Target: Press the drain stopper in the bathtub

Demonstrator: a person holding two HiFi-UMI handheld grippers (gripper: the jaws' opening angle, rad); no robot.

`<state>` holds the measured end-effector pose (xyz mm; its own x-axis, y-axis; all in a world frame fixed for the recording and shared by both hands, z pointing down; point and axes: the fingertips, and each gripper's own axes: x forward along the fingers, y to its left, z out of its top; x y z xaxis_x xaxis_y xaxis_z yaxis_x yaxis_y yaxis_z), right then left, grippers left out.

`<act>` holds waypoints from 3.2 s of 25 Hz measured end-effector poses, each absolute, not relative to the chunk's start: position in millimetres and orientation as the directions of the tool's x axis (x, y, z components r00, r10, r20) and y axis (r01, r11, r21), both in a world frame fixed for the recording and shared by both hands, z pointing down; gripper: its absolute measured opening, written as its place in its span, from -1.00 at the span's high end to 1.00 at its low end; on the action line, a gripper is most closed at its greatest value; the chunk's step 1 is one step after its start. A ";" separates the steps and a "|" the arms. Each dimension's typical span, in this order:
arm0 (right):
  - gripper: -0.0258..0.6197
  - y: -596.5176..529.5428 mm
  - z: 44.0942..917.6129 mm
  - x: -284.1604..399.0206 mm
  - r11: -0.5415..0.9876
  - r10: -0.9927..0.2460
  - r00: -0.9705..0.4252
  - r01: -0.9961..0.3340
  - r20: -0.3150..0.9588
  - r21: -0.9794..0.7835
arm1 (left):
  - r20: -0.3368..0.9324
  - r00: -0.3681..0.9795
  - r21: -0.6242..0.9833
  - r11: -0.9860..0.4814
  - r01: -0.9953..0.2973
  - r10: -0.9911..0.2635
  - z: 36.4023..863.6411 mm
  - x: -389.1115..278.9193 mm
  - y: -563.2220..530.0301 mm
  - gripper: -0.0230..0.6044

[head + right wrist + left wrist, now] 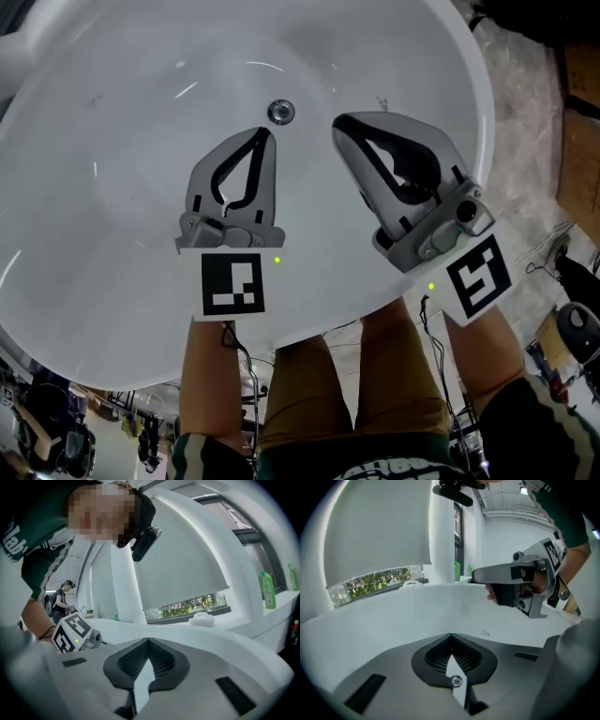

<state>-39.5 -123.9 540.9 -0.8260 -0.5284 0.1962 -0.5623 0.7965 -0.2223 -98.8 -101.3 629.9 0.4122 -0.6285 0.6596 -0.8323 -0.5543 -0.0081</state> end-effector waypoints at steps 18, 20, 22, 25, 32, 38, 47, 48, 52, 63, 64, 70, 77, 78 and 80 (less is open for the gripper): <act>0.87 -147.5 605.9 -64.9 0.791 -0.526 -0.818 -0.571 0.233 -0.219 | 0.819 0.409 0.103 -0.599 -0.794 -0.402 788.8 -88.0 -94.5 0.90; 0.87 -147.4 615.8 -70.1 0.788 -0.523 -0.816 -0.573 0.247 -0.223 | 0.832 0.405 0.110 -0.601 -0.791 -0.380 802.5 -87.6 -92.7 0.90; 0.87 -147.4 624.4 -76.2 0.787 -0.514 -0.819 -0.569 0.256 -0.239 | 0.845 0.397 0.117 -0.600 -0.792 -0.358 816.4 -90.1 -91.0 0.90; 0.87 -145.4 633.7 -76.3 0.775 -0.509 -0.815 -0.574 0.277 -0.264 | 0.860 0.383 0.124 -0.590 -0.798 -0.336 831.7 -94.0 -86.4 0.90; 0.87 -152.9 654.1 -60.9 0.692 -0.577 -0.758 -0.652 0.304 -0.311 | 0.895 0.355 0.142 -0.585 -0.799 -0.268 871.0 -93.1 -67.7 0.90; 0.87 -150.9 663.4 -68.3 0.696 -0.548 -0.757 -0.648 0.355 -0.309 | 0.915 0.342 0.151 -0.605 -0.782 -0.214 898.4 -91.6 -60.7 0.90; 0.88 -150.6 666.4 -67.0 0.682 -0.548 -0.736 -0.668 0.397 -0.297 | 0.939 0.299 0.128 -0.635 -0.762 -0.169 931.8 -92.7 -59.2 0.90; 0.88 -150.3 666.7 -66.7 0.681 -0.547 -0.735 -0.669 0.401 -0.298 | 0.941 0.295 0.123 -0.644 -0.755 -0.167 935.6 -92.5 -59.5 0.90; 0.88 -150.2 672.0 -64.3 0.638 -0.543 -0.732 -0.678 0.412 -0.364 | 0.949 0.279 0.100 -0.694 -0.713 -0.150 952.4 -90.0 -56.1 0.90; 0.88 -157.6 663.9 -61.7 0.598 -0.565 -0.741 -0.671 0.363 -0.439 | 0.969 0.206 0.045 -0.722 -0.690 -0.136 979.1 -103.6 -63.3 0.90; 0.87 -158.3 664.9 -61.3 0.593 -0.566 -0.739 -0.673 0.366 -0.442 | 0.970 0.204 0.045 -0.721 -0.692 -0.134 980.1 -104.5 -64.1 0.90; 0.87 -157.4 667.6 -61.1 0.569 -0.569 -0.735 -0.676 0.369 -0.469 | 0.974 0.197 0.055 -0.719 -0.692 -0.115 988.3 -101.2 -61.8 0.90; 0.88 -157.0 665.9 -61.0 0.567 -0.576 -0.726 -0.686 0.376 -0.455 | 0.981 0.169 0.052 -0.704 -0.708 -0.098 1002.1 -100.7 -58.9 0.90; 0.88 -157.0 665.7 -61.3 0.570 -0.577 -0.726 -0.686 0.374 -0.453 | 0.981 0.169 0.061 -0.690 -0.721 -0.090 1003.9 -101.9 -58.0 0.90; 0.88 -156.0 666.8 -61.1 0.566 -0.574 -0.728 -0.683 0.375 -0.461 | 0.981 0.177 0.077 -0.675 -0.734 -0.081 1005.1 -102.5 -57.6 0.90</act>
